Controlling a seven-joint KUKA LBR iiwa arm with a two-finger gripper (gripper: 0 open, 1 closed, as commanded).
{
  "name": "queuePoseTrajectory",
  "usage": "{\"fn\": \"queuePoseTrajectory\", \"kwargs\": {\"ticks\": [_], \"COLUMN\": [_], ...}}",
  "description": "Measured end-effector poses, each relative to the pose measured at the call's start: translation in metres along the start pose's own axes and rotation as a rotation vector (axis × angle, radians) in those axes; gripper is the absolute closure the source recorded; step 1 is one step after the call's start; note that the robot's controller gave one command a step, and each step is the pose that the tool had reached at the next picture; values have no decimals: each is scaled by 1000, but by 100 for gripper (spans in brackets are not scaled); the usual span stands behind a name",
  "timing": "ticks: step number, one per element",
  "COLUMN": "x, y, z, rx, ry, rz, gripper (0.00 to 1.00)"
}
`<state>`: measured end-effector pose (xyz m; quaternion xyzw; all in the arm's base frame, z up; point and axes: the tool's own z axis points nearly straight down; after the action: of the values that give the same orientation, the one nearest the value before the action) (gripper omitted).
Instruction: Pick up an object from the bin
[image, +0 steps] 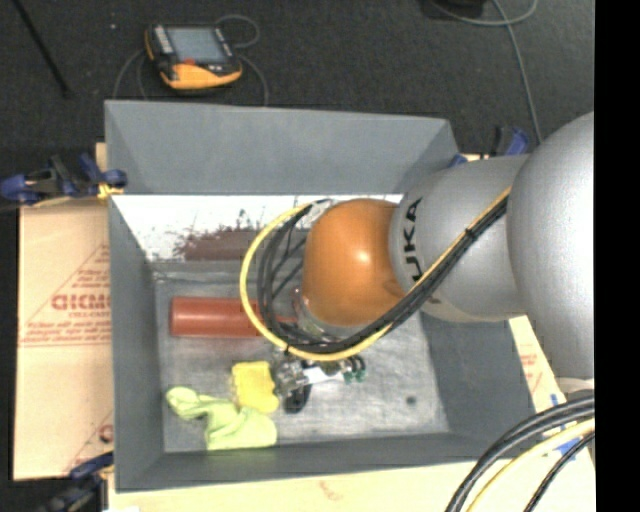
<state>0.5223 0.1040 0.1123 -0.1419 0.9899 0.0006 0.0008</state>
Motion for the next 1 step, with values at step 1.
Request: {"fn": "queuePoseTrajectory", "kwargs": {"ticks": [1], "x": [0], "y": [3], "z": [-52], "rx": [1], "ry": [6], "rz": [-33], "gripper": [100]}}
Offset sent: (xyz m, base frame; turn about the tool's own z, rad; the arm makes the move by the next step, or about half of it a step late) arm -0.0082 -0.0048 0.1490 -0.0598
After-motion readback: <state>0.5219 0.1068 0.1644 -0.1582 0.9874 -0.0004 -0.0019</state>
